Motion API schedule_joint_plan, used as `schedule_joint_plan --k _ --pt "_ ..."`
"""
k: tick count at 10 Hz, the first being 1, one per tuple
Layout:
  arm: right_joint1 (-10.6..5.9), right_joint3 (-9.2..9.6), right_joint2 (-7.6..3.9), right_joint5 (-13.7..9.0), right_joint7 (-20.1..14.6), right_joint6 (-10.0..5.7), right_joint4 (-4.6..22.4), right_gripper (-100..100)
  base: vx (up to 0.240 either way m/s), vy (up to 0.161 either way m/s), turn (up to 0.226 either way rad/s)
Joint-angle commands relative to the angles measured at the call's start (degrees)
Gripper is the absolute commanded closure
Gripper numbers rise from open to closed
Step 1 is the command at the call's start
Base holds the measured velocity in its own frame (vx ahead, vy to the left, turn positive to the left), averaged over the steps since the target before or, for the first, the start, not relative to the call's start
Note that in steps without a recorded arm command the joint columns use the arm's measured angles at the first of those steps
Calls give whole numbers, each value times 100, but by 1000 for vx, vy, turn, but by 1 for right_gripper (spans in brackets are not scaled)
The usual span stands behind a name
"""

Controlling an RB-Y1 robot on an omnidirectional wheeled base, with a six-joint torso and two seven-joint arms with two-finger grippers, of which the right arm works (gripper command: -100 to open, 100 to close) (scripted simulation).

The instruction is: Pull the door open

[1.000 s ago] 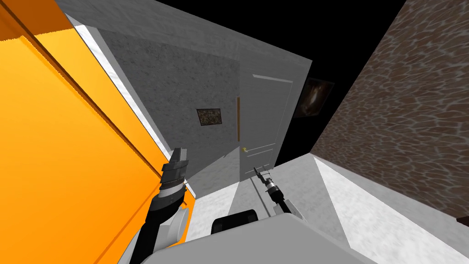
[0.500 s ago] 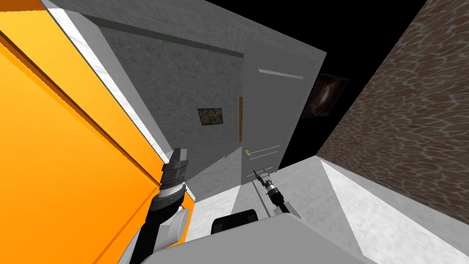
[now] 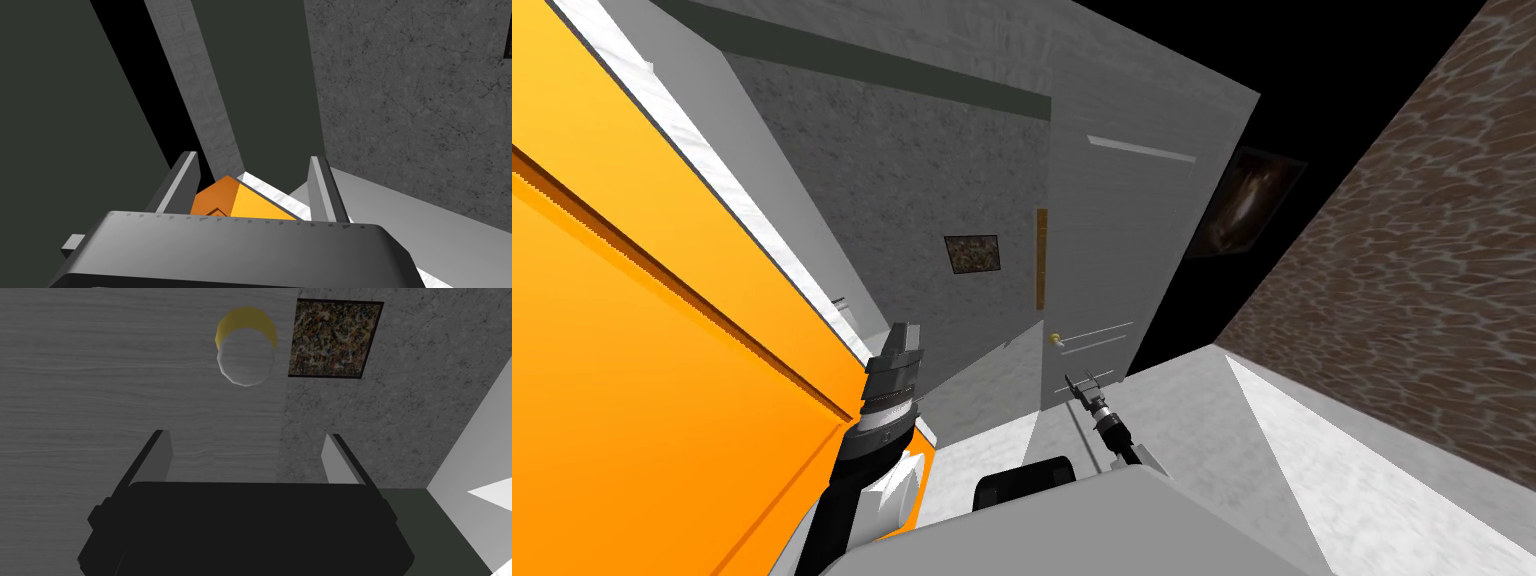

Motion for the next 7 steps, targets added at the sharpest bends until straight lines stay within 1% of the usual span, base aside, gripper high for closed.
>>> schedule_joint_plan --k 1,2,3,4,6,7 --pt "1 -122 -139 -86 -48 -133 176 -100 82 98 163" --pt "1 -191 -217 -134 -74 -207 275 -100 167 162 218" --pt "1 -191 -217 -134 -74 -207 275 -100 123 109 39" --pt "2 -227 -258 -160 -89 -247 328 -100 61 73 28" --pt "3 -387 -439 -272 -152 -420 557 -100 134 76 165" --pt "3 -427 -485 -300 -168 -464 615 -100 175 25 85"
